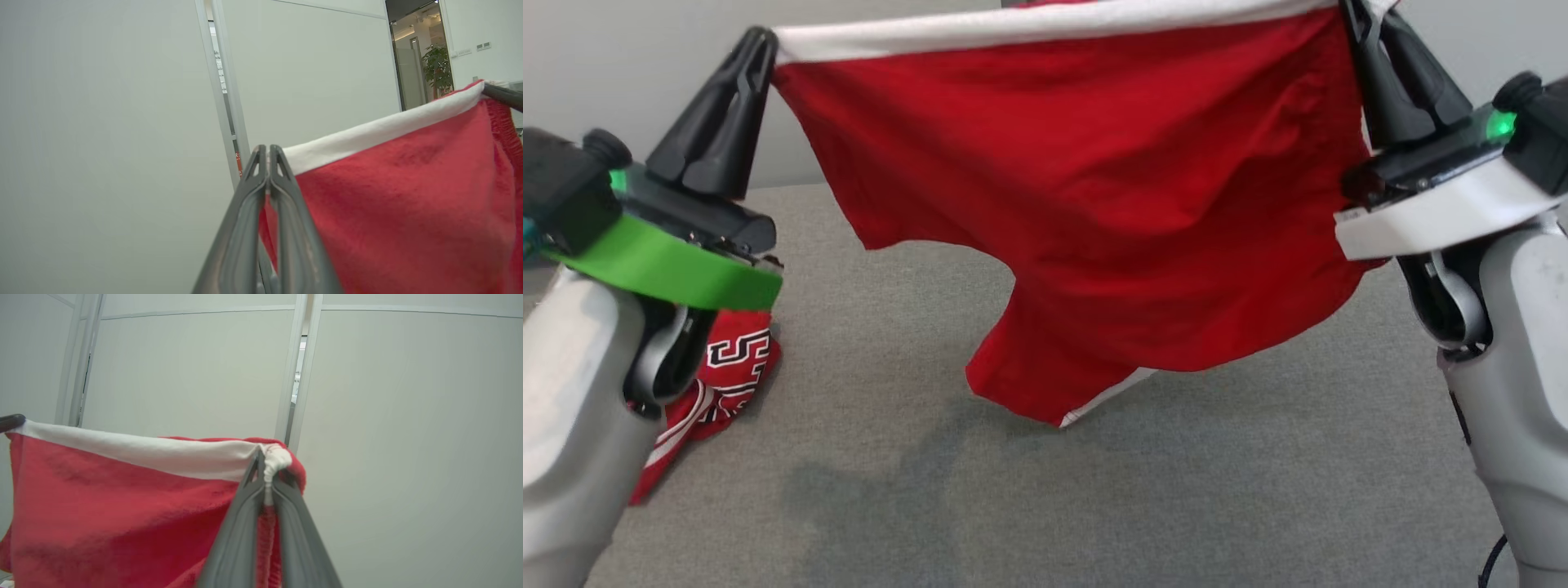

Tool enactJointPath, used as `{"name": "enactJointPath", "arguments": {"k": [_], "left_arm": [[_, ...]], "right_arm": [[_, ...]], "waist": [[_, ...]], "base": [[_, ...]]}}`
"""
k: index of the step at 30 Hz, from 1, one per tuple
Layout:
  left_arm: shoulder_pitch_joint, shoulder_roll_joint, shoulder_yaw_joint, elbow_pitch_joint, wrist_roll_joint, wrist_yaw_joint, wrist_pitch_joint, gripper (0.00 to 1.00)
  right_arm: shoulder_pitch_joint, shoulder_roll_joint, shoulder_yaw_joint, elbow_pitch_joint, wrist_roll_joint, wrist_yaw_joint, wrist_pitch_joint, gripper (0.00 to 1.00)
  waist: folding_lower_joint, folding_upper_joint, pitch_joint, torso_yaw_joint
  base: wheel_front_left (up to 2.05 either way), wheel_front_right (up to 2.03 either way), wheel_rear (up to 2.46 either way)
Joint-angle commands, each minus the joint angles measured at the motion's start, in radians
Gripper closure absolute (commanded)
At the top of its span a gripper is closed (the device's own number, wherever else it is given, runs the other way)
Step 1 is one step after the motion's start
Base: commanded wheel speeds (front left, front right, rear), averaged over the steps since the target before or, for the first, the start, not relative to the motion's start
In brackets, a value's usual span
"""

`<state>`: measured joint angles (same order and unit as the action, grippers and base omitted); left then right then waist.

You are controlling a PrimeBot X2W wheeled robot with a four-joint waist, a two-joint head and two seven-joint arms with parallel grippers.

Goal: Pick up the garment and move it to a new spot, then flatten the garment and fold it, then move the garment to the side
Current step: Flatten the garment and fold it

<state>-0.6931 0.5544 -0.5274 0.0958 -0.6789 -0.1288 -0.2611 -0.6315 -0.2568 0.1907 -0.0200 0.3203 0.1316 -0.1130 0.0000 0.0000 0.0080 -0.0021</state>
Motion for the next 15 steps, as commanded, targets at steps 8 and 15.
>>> {"name": "enactJointPath", "arguments": {"k": [8,15], "left_arm": [[-0.237,0.009,-0.058,0.137,-0.037,-0.003,-0.003,1.00],[-0.458,-0.007,0.017,0.232,-0.015,-0.003,-0.003,1.00]], "right_arm": [[-0.252,0.030,0.056,0.183,-0.099,-0.002,-0.013,1.00],[-0.520,0.096,-0.001,0.395,-0.247,-0.002,-0.100,1.00]], "waist": [[0.0000,0.0000,0.216,-0.021],[0.0000,0.0000,0.374,-0.025]], "base": [[0.00,0.00,0.00],[0.00,0.00,0.00]]}}
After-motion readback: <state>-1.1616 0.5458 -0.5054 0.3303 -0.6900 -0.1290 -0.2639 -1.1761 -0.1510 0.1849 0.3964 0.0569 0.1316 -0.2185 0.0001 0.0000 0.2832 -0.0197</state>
